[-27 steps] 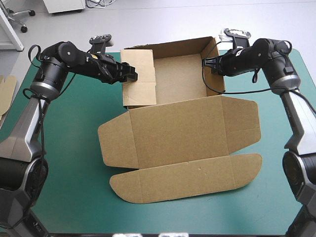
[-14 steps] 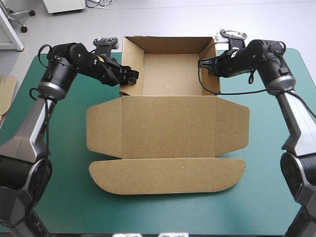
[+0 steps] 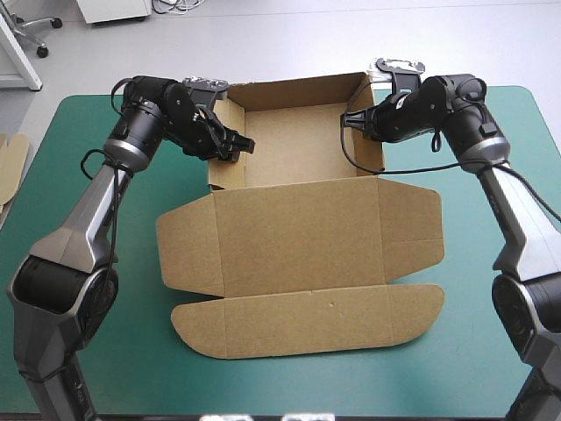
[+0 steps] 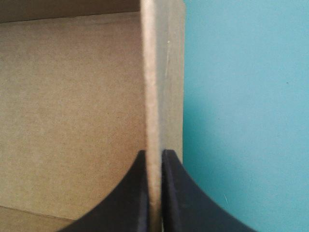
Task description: Fold the box
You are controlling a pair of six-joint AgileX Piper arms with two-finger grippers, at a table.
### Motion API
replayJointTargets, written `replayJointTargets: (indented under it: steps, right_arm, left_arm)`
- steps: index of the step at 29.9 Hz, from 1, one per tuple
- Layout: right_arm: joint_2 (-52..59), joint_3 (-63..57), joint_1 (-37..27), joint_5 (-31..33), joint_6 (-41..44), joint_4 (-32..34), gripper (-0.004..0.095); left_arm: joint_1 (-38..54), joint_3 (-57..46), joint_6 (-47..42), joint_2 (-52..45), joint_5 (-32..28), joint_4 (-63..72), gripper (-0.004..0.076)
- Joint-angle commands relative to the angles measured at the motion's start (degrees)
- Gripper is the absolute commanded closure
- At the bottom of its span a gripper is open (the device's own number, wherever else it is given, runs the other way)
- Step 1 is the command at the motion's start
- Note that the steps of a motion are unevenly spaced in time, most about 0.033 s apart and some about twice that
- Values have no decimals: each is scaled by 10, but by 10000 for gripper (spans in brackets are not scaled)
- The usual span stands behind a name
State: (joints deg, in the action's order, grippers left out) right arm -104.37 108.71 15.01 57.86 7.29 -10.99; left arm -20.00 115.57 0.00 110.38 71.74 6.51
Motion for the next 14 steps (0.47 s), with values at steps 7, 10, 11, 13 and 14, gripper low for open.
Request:
replayJointTargets:
  steps: [7,10,11,13,14]
  right_arm:
    - [20,20,3,-6,17,-5,926]
    - [7,20,4,21,17,-5,926]
    - [4,20,6,28,17,-1,926]
    - [-4,20,13,37,15,14,926]
    - [-7,20,18,40,15,23,926]
  left_arm:
    - [-18,19,-41,-13,21,-72,470]
    - [-18,19,-53,-6,21,-73,521]
    - [-18,19,-54,-4,21,-72,544]
    - [-19,19,-54,2,21,-74,587]
    - [-19,19,-54,5,21,-74,609]
